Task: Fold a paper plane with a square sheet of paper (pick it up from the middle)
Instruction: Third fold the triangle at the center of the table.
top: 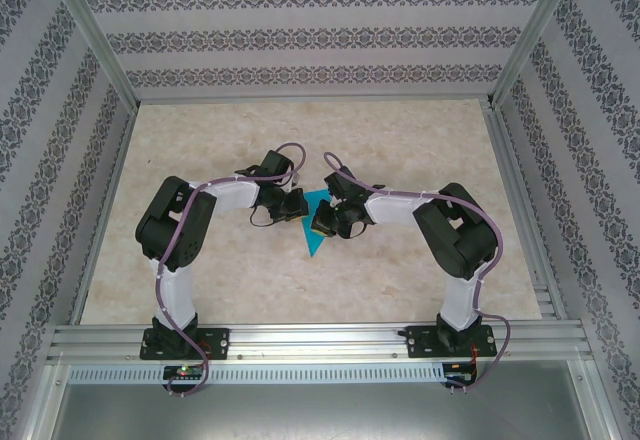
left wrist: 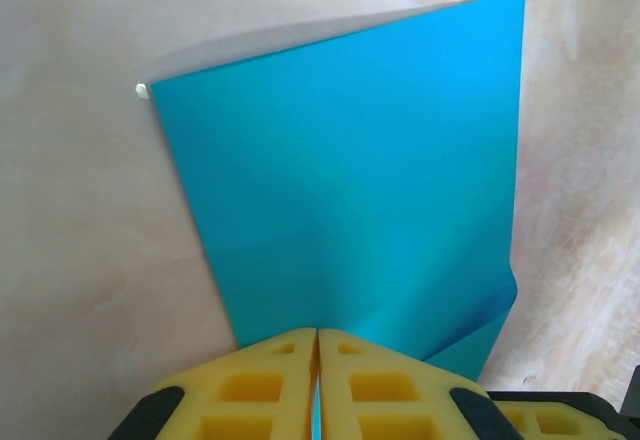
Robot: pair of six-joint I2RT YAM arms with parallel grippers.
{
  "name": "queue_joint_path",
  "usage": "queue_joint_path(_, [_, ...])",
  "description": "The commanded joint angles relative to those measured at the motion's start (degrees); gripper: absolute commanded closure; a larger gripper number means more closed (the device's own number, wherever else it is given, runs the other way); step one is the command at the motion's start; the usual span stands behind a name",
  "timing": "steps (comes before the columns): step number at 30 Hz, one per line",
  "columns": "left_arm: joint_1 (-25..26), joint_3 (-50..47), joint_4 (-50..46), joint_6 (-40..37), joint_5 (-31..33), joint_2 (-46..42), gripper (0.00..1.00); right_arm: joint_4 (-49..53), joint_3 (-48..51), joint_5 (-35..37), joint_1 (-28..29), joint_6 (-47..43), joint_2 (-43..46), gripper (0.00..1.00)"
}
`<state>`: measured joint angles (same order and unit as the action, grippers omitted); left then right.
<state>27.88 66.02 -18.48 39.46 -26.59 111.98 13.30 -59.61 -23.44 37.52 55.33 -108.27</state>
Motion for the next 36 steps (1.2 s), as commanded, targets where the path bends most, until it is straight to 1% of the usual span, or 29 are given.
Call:
queue_joint_path(1, [0.4,-0.4,-1.2,-0.9,-0.2,2.1,0.88,1.9,-0.9,2.5,0.8,-1.3,-0.4,0.97])
queue_joint_path(10, [0.4,-0.5,-1.1,-0.8,-0.2,2.2,0.88,-4.2,1.0,1.8,0.4,1.6,0.7,0.97])
queue_joint_path(24, [0.4,-0.6,-1.1,-0.8,-0.3,2.3,0.88,-3.3,1.2,1.9,0.1,1.4,-0.5,0.97])
queue_joint_path(36, [0.4,-0.4,-1.4,-0.6,0.0,2.3,0.88,-1.5,1.3,3.5,0.1,1.5,-0.9,0.97])
